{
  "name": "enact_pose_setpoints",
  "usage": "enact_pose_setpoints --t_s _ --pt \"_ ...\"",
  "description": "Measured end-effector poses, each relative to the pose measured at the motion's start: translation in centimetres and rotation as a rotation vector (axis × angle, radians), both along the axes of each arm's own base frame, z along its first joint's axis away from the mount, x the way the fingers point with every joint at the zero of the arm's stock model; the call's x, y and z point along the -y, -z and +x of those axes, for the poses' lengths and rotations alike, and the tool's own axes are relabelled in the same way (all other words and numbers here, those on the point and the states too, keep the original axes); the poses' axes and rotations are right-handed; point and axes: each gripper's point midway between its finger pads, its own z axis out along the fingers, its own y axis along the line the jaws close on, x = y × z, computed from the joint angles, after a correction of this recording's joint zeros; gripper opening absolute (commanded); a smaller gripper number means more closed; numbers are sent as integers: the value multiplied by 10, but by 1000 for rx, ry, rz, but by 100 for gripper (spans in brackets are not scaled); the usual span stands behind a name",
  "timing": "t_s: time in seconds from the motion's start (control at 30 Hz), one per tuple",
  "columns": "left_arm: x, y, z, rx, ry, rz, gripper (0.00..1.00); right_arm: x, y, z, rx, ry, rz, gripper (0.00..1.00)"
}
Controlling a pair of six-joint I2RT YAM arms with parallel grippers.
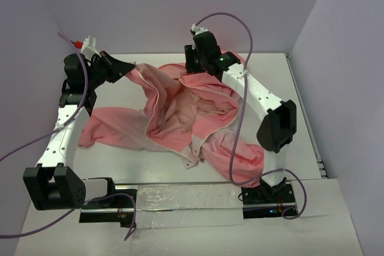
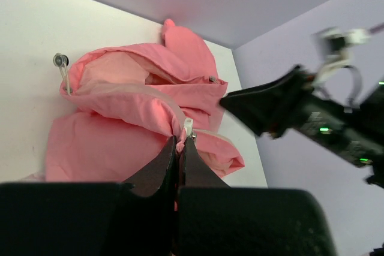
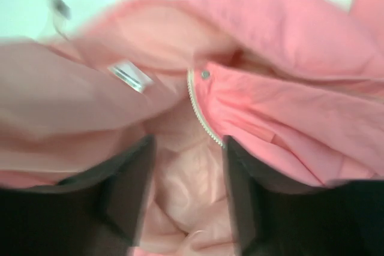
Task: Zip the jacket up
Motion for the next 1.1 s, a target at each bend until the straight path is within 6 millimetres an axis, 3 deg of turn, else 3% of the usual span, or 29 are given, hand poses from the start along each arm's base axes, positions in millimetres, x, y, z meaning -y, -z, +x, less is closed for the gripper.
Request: enact_pose_setpoints --t_s 0.1,0.2,0.27,0.37,0.5,0.57,0.67,0.83,0.97,1.0,1.1 --pt "-2 3 0 -4 -4 0 0 6 -29 3 72 23 27 25" --pt "-2 2 0 -3 -4 0 0 6 -18 10 68 40 20 24" --pt "-2 2 0 -3 -5 0 0 5 11 12 24 47 -9 24" --pt "-2 2 1 0 -4 0 0 9 74 7 -90 48 -73 19" --pt "-1 4 0 -2 3 -2 0 13 151 -18 -252 15 -138 7" --pt "-1 6 0 -6 4 -2 0 18 175 -37 -318 -7 -163 5" --pt "-1 9 -1 -10 7 -3 0 19 195 -61 -362 -39 -177 5" --pt "0 7 -1 -5 12 -9 0 10 199 -103 -386 -112 -196 7" --pt "0 6 -1 -2 14 -17 0 4 182 -106 -343 -131 -190 13" --pt "0 6 -1 -2 14 -17 0 5 175 -104 -327 -128 -186 16" --pt "0 6 -1 -3 13 -18 0 8 146 -92 -254 -109 -181 38"
